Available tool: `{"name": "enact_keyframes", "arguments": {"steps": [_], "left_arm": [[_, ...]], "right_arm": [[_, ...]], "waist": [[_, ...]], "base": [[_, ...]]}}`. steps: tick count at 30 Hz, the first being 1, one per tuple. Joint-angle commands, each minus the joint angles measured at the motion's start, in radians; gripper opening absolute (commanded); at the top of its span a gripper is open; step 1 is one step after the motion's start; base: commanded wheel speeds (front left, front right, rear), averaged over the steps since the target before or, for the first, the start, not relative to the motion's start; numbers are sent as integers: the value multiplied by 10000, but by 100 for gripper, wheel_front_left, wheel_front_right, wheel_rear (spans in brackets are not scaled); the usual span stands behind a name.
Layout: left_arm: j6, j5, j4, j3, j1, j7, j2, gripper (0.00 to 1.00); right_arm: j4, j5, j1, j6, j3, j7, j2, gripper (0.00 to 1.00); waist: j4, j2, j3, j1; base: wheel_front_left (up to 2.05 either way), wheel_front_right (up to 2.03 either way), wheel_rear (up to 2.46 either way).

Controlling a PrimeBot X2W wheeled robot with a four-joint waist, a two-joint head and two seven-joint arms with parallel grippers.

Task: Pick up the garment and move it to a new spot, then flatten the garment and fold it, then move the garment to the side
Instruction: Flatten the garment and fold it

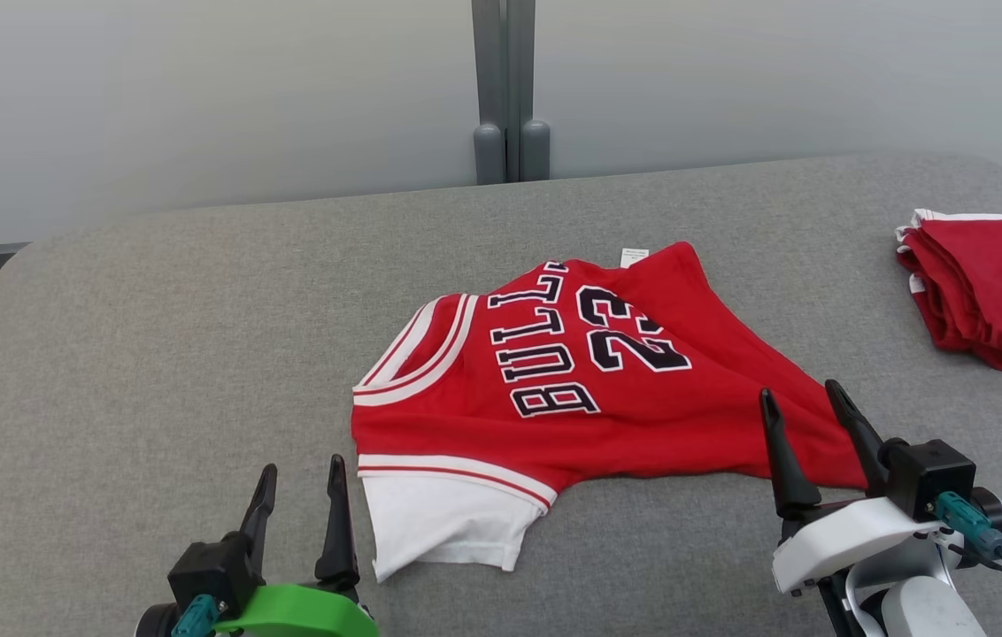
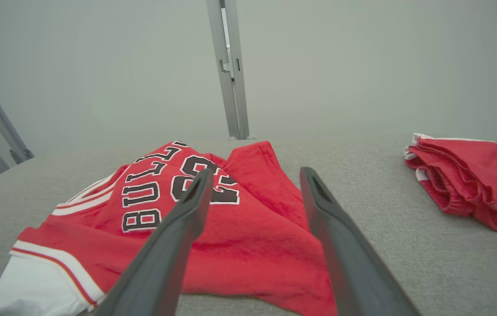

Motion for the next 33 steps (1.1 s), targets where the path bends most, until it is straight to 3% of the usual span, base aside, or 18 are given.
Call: {"name": "enact_keyframes", "arguments": {"steps": [1, 15, 25, 33], "left_arm": [[-39, 24, -26, 43, 101, -32, -2, 100], [-168, 83, 72, -54, 230, -29, -8, 100], [-685, -265, 822, -731, 664, 1307, 150, 100], [-764, -635, 1847, -792, 191, 1427, 81, 100]], "right_arm": [[25, 103, -9, -16, 22, -76, -9, 100], [98, 149, -111, -16, 23, -189, -9, 100], [208, 174, -192, -16, -38, -219, -7, 100], [344, 137, -393, -16, -11, -225, -11, 100]], "waist": [[3, 0, 9, 1], [1, 0, 116, 1], [11, 0, 363, 1], [-182, 0, 608, 1]], "base": [[0, 0, 0], [0, 0, 0], [0, 0, 0], [0, 0, 0]]}}
